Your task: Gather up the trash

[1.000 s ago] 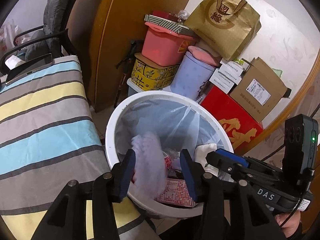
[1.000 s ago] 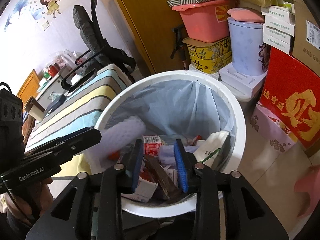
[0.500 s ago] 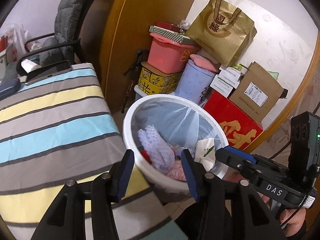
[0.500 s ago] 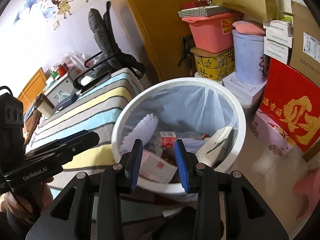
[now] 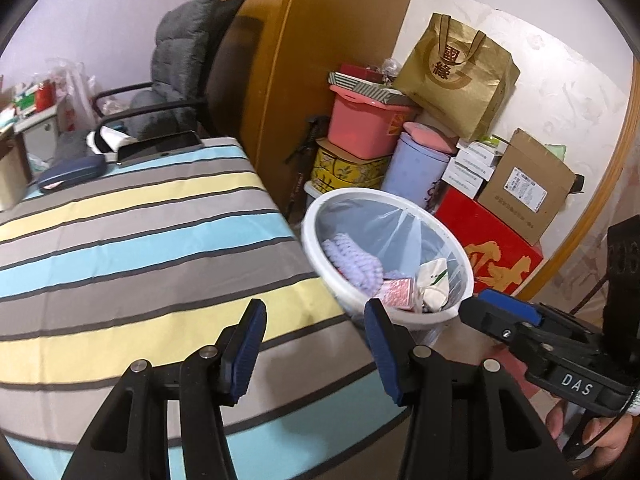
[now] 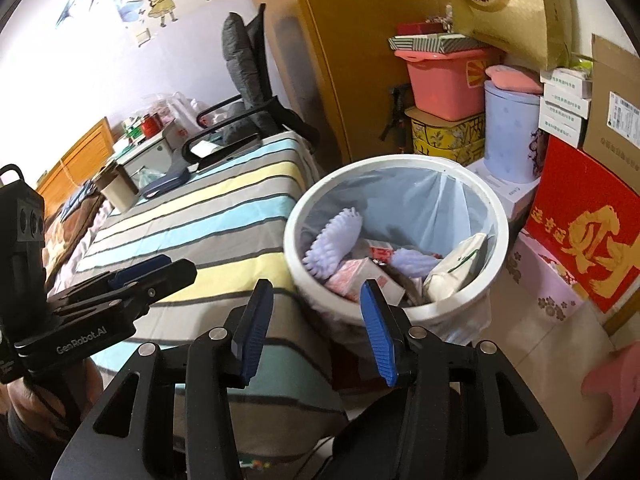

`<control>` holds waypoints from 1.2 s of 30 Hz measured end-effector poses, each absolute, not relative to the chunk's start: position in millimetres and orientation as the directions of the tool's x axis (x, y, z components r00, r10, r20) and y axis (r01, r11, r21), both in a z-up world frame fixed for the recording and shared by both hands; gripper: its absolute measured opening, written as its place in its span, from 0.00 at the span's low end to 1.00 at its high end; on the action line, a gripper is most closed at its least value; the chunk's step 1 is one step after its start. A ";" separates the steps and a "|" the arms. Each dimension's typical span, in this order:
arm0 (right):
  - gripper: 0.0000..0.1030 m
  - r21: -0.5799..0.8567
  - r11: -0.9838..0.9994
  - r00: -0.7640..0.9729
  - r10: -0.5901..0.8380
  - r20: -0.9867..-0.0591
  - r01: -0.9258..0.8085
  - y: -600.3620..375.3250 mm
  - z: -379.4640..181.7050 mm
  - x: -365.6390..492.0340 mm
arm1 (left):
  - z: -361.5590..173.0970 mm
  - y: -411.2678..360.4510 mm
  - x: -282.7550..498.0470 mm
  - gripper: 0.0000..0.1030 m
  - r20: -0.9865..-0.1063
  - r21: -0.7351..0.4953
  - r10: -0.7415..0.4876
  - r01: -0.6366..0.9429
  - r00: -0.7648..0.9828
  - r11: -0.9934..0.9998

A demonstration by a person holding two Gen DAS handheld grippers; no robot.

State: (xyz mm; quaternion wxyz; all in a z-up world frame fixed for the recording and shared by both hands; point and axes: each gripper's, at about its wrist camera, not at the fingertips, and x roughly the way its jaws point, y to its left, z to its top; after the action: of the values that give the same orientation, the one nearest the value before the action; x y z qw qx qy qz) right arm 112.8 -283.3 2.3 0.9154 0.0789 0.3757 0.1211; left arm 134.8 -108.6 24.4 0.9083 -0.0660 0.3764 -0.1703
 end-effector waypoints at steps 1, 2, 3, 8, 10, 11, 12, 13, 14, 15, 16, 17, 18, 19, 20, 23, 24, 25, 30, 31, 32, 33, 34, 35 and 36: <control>0.46 0.231 0.959 0.691 0.280 -0.667 -0.166 -281.3 3.2 109.8 | 25.2 -106.1 130.4 0.49 -0.659 -0.245 -0.353 0.255 0.664 0.936; 0.46 0.226 0.959 0.693 0.279 -0.664 -0.170 -279.4 4.2 107.1 | 26.0 -103.5 125.5 0.49 -0.655 -0.243 -0.350 0.252 0.669 0.937; 0.46 0.220 0.959 0.697 0.280 -0.660 -0.177 -276.6 5.1 103.8 | 26.3 -101.0 121.4 0.49 -0.652 -0.242 -0.348 0.249 0.674 0.938; 0.46 0.198 0.960 0.708 0.279 -0.648 -0.197 -268.1 6.9 92.3 | 27.2 -87.1 103.8 0.49 -0.645 -0.251 -0.340 0.230 0.685 0.940; 0.46 0.194 0.960 0.709 0.279 -0.647 -0.201 -266.1 6.8 89.4 | 26.9 -82.7 97.6 0.49 -0.642 -0.251 -0.333 0.221 0.691 0.943; 0.46 0.192 0.961 0.710 0.278 -0.647 -0.201 -264.4 6.9 87.1 | 26.4 -81.5 95.7 0.49 -0.643 -0.251 -0.330 0.217 0.692 0.944; 0.46 0.189 0.961 0.711 0.278 -0.646 -0.204 -263.2 6.9 85.5 | 25.7 -79.5 93.5 0.49 -0.643 -0.252 -0.327 0.213 0.692 0.944; 0.46 0.184 0.961 0.713 0.278 -0.644 -0.208 -261.9 6.9 83.7 | 25.1 -78.3 92.2 0.49 -0.644 -0.252 -0.325 0.209 0.693 0.945; 0.46 0.179 0.961 0.715 0.276 -0.642 -0.210 -260.6 6.9 81.7 | 24.5 -76.5 90.4 0.49 -0.645 -0.252 -0.321 0.204 0.694 0.946; 0.46 0.175 0.962 0.717 0.273 -0.642 -0.210 -258.4 7.2 79.8 | 23.8 -74.8 88.7 0.49 -0.645 -0.251 -0.317 0.199 0.695 0.947; 0.46 0.170 0.962 0.718 0.272 -0.641 -0.213 -256.3 7.5 77.8 | 23.3 -72.5 86.6 0.49 -0.645 -0.251 -0.314 0.195 0.697 0.948; 0.46 0.165 0.962 0.718 0.272 -0.640 -0.217 -255.2 7.5 77.2 | 23.1 -71.6 85.5 0.49 -0.646 -0.252 -0.312 0.191 0.697 0.949; 0.46 0.163 0.962 0.719 0.271 -0.640 -0.218 -253.2 7.3 74.9 | 23.1 -70.2 84.1 0.49 -0.645 -0.254 -0.310 0.187 0.698 0.949; 0.46 0.162 0.962 0.719 0.272 -0.640 -0.220 -252.3 7.1 74.2 | 23.0 -68.6 82.6 0.49 -0.644 -0.255 -0.308 0.183 0.701 0.950; 0.46 0.162 0.961 0.718 0.274 -0.640 -0.222 -251.6 6.9 74.2 | 23.0 -67.9 82.1 0.49 -0.643 -0.254 -0.304 0.180 0.703 0.950; 0.46 0.160 0.961 0.718 0.275 -0.639 -0.225 -250.0 6.7 73.5 | 22.7 -65.4 79.4 0.49 -0.640 -0.257 -0.303 0.175 0.706 0.950; 0.46 0.160 0.961 0.718 0.275 -0.639 -0.226 -249.4 7.0 73.1 | 22.6 -65.3 79.0 0.49 -0.640 -0.258 -0.303 0.175 0.706 0.950; 0.46 0.160 0.961 0.718 0.275 -0.639 -0.226 -248.7 6.8 72.7 | 22.5 -65.6 78.9 0.49 -0.642 -0.255 -0.301 0.173 0.706 0.951; 0.46 0.160 0.960 0.716 0.278 -0.641 -0.229 -245.9 6.3 71.6 | 22.6 -66.8 77.8 0.49 -0.642 -0.246 -0.295 0.174 0.708 0.953; 0.46 0.161 0.960 0.715 0.279 -0.641 -0.230 -246.1 6.3 71.7 | 22.7 -66.9 77.9 0.49 -0.641 -0.246 -0.295 0.175 0.708 0.953; 0.46 0.162 0.960 0.714 0.279 -0.642 -0.229 -246.4 6.2 71.7 | 22.8 -67.1 77.9 0.49 -0.641 -0.246 -0.296 0.175 0.708 0.953; 0.46 0.160 0.960 0.715 0.277 -0.642 -0.228 -246.0 6.1 71.8 | 22.6 -67.0 78.0 0.49 -0.642 -0.247 -0.296 0.175 0.707 0.953; 0.46 0.160 0.961 0.715 0.276 -0.642 -0.228 -245.8 6.0 71.7 | 22.7 -67.1 77.9 0.49 -0.642 -0.248 -0.296 0.174 0.707 0.953; 0.46 0.161 0.960 0.714 0.277 -0.643 -0.228 -245.3 5.9 71.6 | 22.8 -67.0 77.9 0.49 -0.642 -0.249 -0.297 0.174 0.707 0.953; 0.46 0.162 0.960 0.713 0.277 -0.644 -0.227 -244.9 5.5 71.5 | 22.9 -66.9 78.0 0.49 -0.643 -0.249 -0.297 0.174 0.706 0.953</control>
State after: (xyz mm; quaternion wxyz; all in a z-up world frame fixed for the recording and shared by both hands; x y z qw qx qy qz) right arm 71.5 -244.9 5.5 0.9249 0.0356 0.3533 0.1362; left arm 78.0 -66.9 22.9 0.9197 -0.0851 0.3612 -0.1280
